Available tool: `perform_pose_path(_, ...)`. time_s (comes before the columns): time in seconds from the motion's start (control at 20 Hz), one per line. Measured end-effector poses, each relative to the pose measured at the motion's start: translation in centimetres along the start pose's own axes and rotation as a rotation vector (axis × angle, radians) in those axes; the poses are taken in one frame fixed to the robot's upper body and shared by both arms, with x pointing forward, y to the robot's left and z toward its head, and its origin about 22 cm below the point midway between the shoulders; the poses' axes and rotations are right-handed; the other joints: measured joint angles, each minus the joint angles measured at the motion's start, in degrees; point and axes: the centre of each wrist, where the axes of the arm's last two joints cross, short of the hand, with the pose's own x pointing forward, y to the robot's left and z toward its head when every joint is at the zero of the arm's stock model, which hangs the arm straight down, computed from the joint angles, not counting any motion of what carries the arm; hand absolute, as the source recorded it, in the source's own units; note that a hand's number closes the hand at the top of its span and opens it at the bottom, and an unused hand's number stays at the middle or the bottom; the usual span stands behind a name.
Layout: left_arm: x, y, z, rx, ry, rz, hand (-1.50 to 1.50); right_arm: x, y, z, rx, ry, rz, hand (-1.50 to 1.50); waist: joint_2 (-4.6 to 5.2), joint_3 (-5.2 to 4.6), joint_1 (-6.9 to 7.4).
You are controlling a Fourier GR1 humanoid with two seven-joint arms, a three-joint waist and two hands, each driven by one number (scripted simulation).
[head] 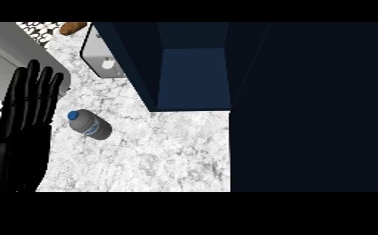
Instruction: Pick up the bottled water, place it into the cabinet and close the cabinet
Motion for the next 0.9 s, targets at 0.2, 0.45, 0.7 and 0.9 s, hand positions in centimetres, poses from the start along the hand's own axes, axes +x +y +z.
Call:
perform_pose_path(0.2, -0.1, 3.0, 0.5, -0.052, -0.028, 0.023, -1.50, 0.4, 0.1, 1.6, -0.004, 0.011, 0.008, -1.50, 0.57, 0.00, 0.55)
perform_pose_path(0.45, -1.0, 6.8, 0.6, -0.127, 0.034, 0.151, -1.50, 1.5, 1.5, 2.9, 0.100, 0.070, -0.062, -1.50, 0.74, -0.07, 0.79)
perform_pose_path(0.7, -0.3, 10.4, 1.2, -0.153, 0.105, 0.242, -1.50, 3.9, 2.5, 4.4, 0.170, 0.106, -0.120, -1.50, 0.76, -0.04, 0.93)
perform_pose_path(0.9, 0.7, 12.3, 1.7, -0.160, 0.132, 0.275, -1.50, 5.5, 3.5, 4.5, 0.193, 0.115, -0.133, -1.50, 0.81, -0.02, 1.05)
